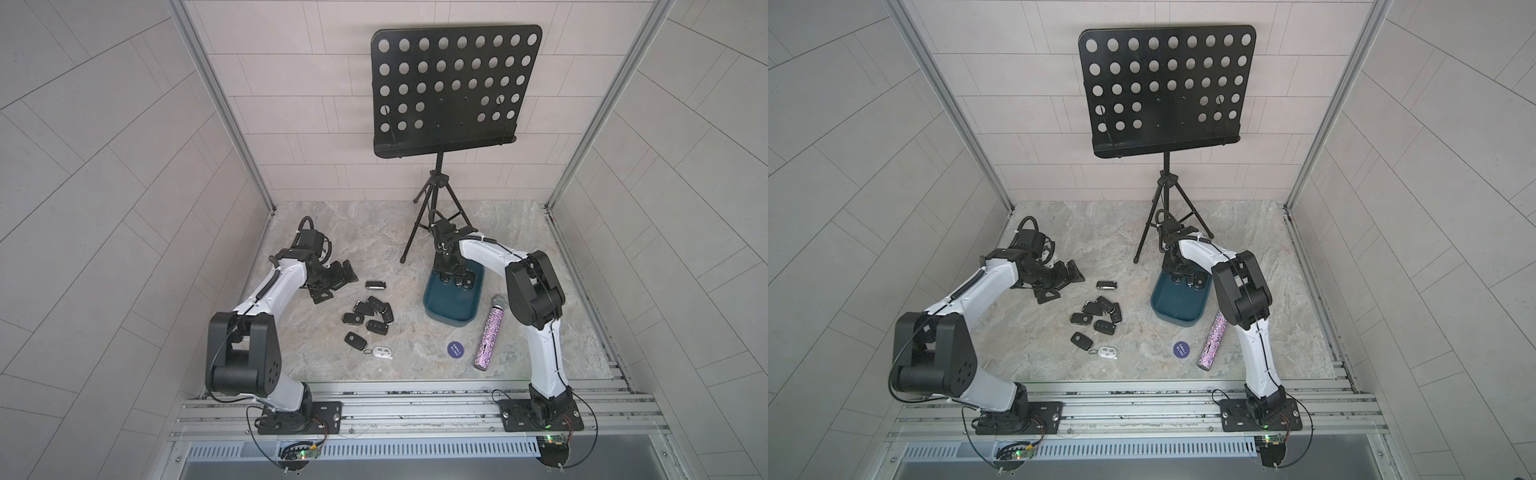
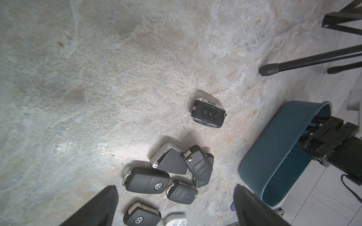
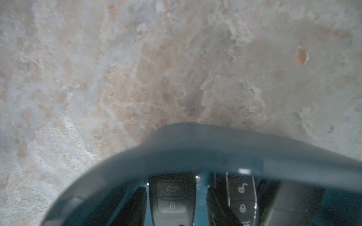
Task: Place the car key into the storage box
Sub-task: Place the car key in the storage box.
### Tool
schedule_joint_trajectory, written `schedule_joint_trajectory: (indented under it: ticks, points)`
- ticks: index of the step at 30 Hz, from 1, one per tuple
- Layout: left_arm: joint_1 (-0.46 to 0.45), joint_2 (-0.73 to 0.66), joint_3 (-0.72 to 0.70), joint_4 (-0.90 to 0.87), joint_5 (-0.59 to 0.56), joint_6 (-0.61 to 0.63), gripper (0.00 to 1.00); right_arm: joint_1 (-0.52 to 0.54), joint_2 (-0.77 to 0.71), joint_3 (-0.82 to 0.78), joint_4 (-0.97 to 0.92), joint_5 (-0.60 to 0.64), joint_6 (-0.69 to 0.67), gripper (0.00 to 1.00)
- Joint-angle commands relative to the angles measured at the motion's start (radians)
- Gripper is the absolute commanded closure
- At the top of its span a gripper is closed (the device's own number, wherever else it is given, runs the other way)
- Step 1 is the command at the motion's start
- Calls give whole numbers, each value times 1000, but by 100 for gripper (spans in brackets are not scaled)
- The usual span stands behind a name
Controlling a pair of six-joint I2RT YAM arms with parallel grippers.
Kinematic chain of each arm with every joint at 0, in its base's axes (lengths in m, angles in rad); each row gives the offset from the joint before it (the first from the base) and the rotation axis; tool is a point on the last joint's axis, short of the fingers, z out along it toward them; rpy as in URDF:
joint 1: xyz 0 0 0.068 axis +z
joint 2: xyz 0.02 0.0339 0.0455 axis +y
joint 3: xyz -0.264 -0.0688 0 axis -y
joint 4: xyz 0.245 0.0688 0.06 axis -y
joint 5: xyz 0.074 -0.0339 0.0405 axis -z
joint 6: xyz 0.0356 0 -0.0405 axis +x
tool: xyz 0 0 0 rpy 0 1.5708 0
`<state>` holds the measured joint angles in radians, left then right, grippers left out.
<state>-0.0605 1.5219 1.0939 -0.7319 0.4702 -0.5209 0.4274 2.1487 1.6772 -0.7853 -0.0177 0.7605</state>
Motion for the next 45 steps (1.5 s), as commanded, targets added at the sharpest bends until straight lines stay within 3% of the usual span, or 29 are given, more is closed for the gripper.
schedule_joint_trajectory:
  ticks: [1, 19, 26, 37, 38, 40, 45]
  points:
    - [-4, -32, -13, -21, -13, 18, 0, 27, -36, -8, -4, 10, 7, 47]
    - [-3, -79, -31, -41, -54, 29, 0, 119, 7, 127, -3, -65, 13, 47]
    - [-6, -83, -22, -44, -63, 24, 0, 119, -89, 70, 3, -59, -37, 47]
    - [-119, -11, 54, -45, -151, -68, 0, 118, -439, -277, 167, -115, -207, 19]
    - [-136, 0, 67, -47, -171, -91, 0, 118, -472, -313, 180, -124, -215, 16]
    - [-164, 15, 85, -45, -208, -143, 0, 117, -528, -375, 204, -154, -230, 0]
    - [-230, 41, 119, -5, -266, -298, 0, 117, -653, -515, 254, -241, -254, 0]
